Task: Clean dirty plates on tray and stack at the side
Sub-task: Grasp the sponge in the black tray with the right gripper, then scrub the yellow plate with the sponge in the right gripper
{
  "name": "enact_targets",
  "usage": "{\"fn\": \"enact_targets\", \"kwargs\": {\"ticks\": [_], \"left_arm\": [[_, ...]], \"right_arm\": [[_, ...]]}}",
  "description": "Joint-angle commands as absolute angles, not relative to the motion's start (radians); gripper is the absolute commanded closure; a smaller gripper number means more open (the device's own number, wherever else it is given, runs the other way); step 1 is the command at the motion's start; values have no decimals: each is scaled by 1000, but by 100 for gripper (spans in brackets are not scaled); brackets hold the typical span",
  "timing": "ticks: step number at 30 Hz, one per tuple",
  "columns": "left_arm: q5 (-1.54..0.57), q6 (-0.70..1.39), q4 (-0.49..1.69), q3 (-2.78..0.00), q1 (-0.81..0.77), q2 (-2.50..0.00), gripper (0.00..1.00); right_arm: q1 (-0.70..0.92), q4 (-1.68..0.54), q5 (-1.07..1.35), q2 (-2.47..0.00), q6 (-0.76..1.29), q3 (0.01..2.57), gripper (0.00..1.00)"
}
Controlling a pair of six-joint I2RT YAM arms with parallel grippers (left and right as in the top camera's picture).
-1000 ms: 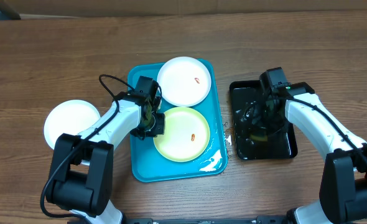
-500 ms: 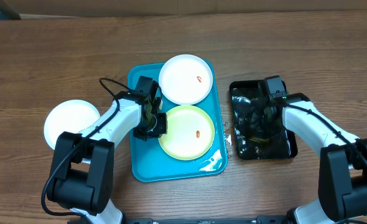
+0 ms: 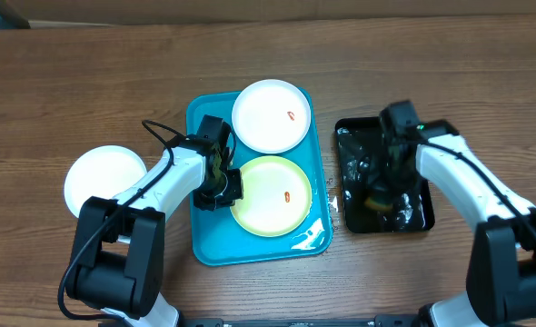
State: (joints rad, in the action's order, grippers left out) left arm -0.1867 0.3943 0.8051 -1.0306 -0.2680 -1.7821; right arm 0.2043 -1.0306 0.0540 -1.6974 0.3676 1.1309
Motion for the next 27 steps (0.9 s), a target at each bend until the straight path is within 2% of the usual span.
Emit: {"fn": "enact_targets", "kwargs": {"ticks": [1, 8, 17, 27], "left_arm": [[-128, 421, 804, -1010, -269, -1773, 96], [-128, 428, 787, -1010, -269, -1773, 96], [-131, 427, 785, -1010, -269, -1773, 96], [-131, 427, 786, -1010, -269, -1773, 96]], "right_arm": [[229, -1065, 157, -1607, 327, 1230, 96], [402, -997, 360, -1596, 368, 1219, 96], [706, -756, 144, -1674, 585, 1184, 96], [810, -606, 83, -1883, 676, 1184, 96]]}}
